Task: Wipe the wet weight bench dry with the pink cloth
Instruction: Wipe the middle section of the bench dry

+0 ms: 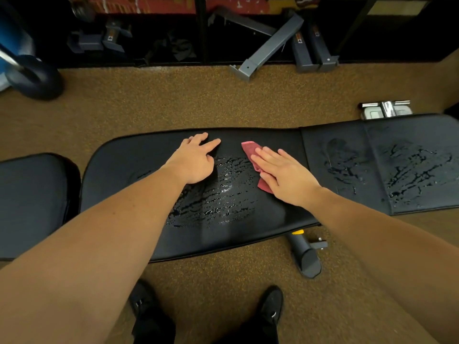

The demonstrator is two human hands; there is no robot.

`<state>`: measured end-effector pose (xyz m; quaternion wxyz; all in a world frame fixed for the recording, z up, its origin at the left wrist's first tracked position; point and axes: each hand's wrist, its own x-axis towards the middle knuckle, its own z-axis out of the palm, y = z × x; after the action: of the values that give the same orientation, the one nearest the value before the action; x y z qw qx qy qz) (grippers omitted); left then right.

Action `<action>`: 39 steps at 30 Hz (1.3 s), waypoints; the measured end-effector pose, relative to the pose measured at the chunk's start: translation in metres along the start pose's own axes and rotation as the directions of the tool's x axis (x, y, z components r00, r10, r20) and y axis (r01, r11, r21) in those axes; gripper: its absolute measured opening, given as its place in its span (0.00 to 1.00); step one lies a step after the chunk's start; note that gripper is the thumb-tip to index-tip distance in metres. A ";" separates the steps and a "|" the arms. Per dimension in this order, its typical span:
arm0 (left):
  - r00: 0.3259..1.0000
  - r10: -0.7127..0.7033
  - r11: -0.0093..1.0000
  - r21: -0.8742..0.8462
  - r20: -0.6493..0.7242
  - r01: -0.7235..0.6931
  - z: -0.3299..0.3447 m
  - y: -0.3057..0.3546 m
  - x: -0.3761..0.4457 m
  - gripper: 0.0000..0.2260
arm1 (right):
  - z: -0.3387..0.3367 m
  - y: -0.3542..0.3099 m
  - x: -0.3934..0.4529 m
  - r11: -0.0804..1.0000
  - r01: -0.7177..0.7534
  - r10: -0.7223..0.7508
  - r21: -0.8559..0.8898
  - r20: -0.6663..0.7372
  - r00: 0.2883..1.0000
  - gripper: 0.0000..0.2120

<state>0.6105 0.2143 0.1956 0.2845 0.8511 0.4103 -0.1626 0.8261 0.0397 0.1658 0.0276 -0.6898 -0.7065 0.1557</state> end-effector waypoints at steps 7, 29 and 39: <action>1.000 0.012 0.999 -0.036 -0.006 -0.012 0.005 -0.003 -0.003 0.28 | 0.006 -0.011 -0.016 0.996 0.041 -0.037 0.085 -0.051 0.998 0.24; 0.999 -0.044 0.997 0.068 -0.032 0.046 0.023 0.017 -0.017 0.25 | 0.035 -0.048 -0.083 0.967 0.201 -0.173 0.154 -0.176 0.969 0.20; 0.949 0.079 0.950 -0.267 -0.305 -0.165 0.028 0.035 -0.023 0.18 | -0.022 -0.078 -0.062 0.657 -0.129 0.472 0.742 -0.272 0.838 0.12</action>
<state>0.6224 0.1653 0.1972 0.3520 0.8389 0.4128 0.0439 0.7594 -0.0175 0.2178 0.4187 -0.7535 -0.4401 0.2514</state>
